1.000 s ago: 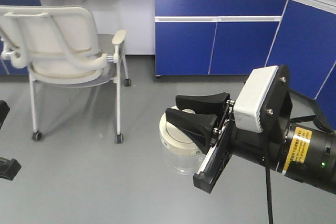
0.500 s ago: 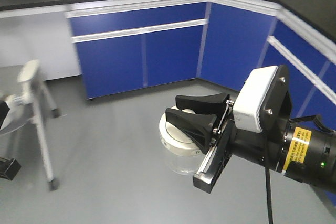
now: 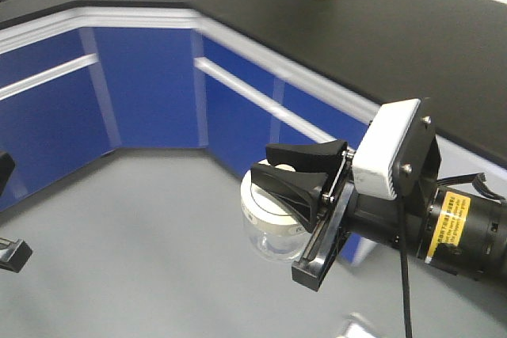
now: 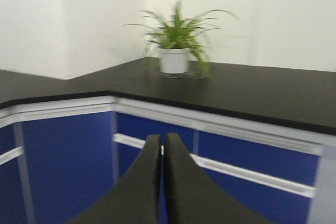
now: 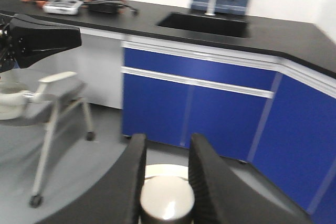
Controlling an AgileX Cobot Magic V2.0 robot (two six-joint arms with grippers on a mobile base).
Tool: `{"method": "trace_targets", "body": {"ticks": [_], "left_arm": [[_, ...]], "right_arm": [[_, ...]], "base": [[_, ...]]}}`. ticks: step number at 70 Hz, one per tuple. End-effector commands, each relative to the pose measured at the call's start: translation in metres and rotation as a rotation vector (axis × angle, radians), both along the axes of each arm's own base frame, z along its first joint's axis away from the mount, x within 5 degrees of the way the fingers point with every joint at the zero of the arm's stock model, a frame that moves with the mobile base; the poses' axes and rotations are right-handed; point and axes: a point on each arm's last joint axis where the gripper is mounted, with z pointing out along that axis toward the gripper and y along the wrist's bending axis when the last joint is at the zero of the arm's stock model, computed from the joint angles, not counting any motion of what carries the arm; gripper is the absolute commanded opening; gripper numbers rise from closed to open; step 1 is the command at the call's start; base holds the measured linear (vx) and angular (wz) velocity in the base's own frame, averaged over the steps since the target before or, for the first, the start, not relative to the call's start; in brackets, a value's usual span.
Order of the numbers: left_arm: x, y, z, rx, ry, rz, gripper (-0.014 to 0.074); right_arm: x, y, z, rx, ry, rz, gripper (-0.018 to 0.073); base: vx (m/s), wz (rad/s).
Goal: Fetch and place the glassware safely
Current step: 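Hold the jar in the right gripper while driving to another bench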
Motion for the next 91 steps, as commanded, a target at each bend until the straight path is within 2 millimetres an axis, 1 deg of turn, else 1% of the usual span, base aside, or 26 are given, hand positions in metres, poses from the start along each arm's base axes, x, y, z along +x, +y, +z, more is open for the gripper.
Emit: {"method": "trace_targets", "body": {"ticks": [1,56,71,91], "left_arm": [[0.0007,-0.0012,0.0144,-0.045,-0.086,-0.018,0.0001],[0.0007,-0.0012,0.0144,-0.045,-0.086,-0.018,0.0001],[0.0007,-0.0012,0.0144,-0.045,-0.086,-0.018,0.0001],[0.0007,-0.0012,0.0144,-0.045,-0.086,-0.018,0.0001]], "right_arm": [[-0.0041,0.0011,0.0219,0.1,-0.053,0.034,0.0],[-0.0041,0.0011,0.0219,0.1,-0.053,0.034,0.0],[-0.0041,0.0011,0.0219,0.1,-0.053,0.034,0.0],[-0.0041,0.0011,0.0219,0.1,-0.053,0.034,0.0]], "base": [[0.22,-0.87],[0.22,-0.83],[0.22,-0.46],[0.27,-0.2]]}}
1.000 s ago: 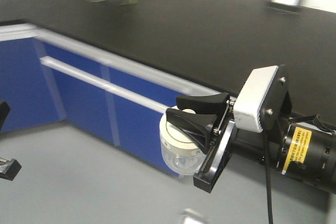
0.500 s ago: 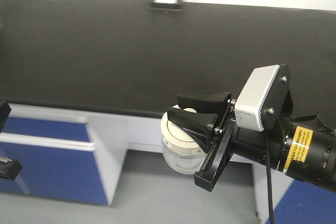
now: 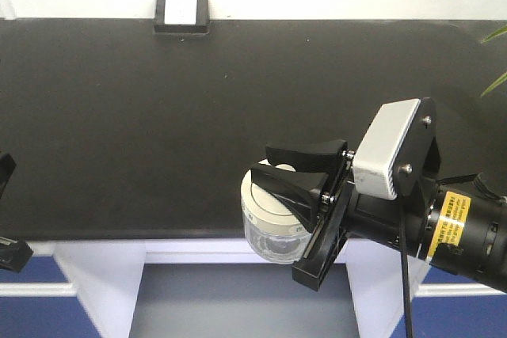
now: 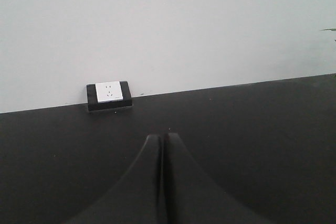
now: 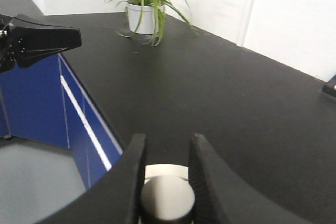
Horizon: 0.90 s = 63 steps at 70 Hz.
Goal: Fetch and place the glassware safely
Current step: 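Hold the jar in the right gripper while driving to another bench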
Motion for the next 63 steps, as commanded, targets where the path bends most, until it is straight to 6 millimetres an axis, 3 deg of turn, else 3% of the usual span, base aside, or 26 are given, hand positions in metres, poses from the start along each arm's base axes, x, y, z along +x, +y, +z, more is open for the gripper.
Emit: {"method": "trace_targets", "body": {"ticks": [1,63], "left_arm": [[0.0007,-0.0011,0.0144,-0.045,-0.085,-0.017,0.0001],[0.0007,-0.0011,0.0144,-0.045,-0.085,-0.017,0.0001]], "right_arm": [[-0.0041,0.0011,0.0219,0.1,-0.053,0.034,0.0],[-0.0041,0.0011,0.0219,0.1,-0.053,0.034,0.0]], "base": [[0.3,-0.1],[0.2,0.0]]}}
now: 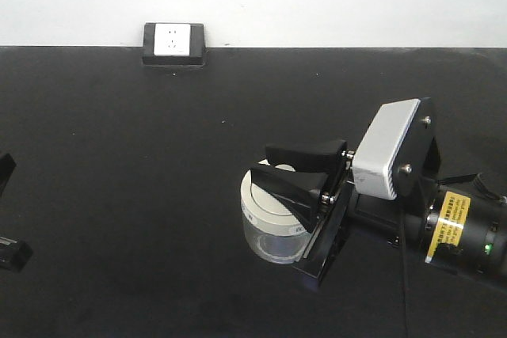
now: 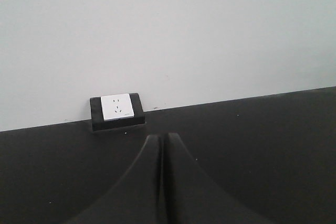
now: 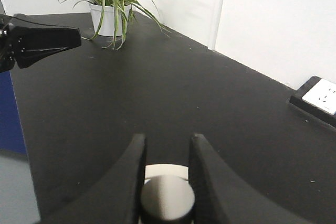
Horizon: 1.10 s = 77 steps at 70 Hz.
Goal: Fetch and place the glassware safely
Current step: 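Hold the jar in the right gripper while driving to another bench, then extend the right arm forward and lower the jar onto the black bench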
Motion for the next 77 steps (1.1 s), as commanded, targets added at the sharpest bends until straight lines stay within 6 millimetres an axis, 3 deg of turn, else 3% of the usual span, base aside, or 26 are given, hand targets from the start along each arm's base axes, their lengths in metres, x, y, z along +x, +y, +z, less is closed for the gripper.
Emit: {"method": "trace_targets", "body": {"ticks": [1,77], "left_arm": [[0.0007,-0.0011,0.0144,-0.045,-0.085,-0.017,0.0001],[0.0035,-0.0014,0.0123,-0.04,-0.069,-0.019,0.0001]], "right_arm": [[-0.0041,0.0011,0.0219,0.1,-0.053,0.034,0.0],[-0.0006,0.0018,0.0171,0.074,-0.038,0.019,0.0]], "base": [[0.06,0.03],[0.0,0.0]]}}
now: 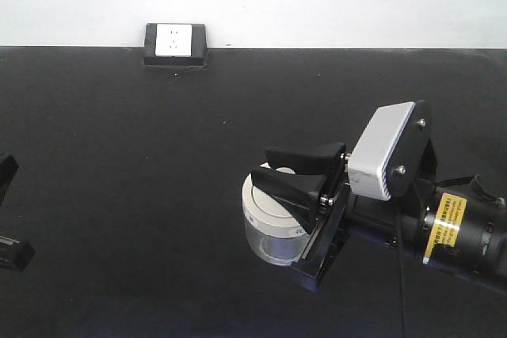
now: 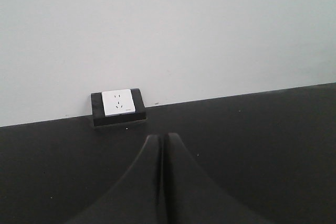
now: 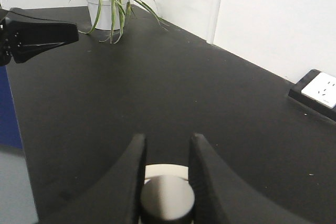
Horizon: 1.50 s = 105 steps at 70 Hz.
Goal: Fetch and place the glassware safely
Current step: 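Extend the right arm forward and lower the jar onto the black bench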
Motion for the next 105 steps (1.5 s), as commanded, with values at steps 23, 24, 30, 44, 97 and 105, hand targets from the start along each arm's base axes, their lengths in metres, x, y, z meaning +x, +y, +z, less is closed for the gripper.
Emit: {"method": "trace_targets", "body": {"ticks": [23,24,30,44,97,105], "left_arm": [[0.002,-0.001,0.015,-0.044,-0.084,-0.018,0.0001],[0.002,-0.001,0.015,-0.044,-0.084,-0.018,0.0001],[0.002,-0.001,0.015,-0.044,-0.084,-0.018,0.0001],[0.002,-0.001,0.015,-0.044,-0.084,-0.018,0.0001],[0.002,-0.001,0.015,-0.044,-0.084,-0.018,0.0001],[0.002,-0.001,0.015,-0.044,-0.084,-0.018,0.0001]], "right_arm": [[-0.002,0.002,0.02,0.089,-0.05,0.031,0.0],[-0.002,0.002,0.02,0.089,-0.05,0.031,0.0],[-0.002,0.002,0.021,0.098,-0.045,0.027,0.0],[0.007,-0.003,0.018,0.1,0.004,-0.077,0.0],[0.156,0.016,-0.033,0.144,-0.134,-0.006,0.0],[0.17,0.021,-0.051,0.123,-0.145,0.007,0.0]], "base": [[0.0,0.0],[0.0,0.0],[0.0,0.0],[0.0,0.0],[0.0,0.0],[0.0,0.0]]}}
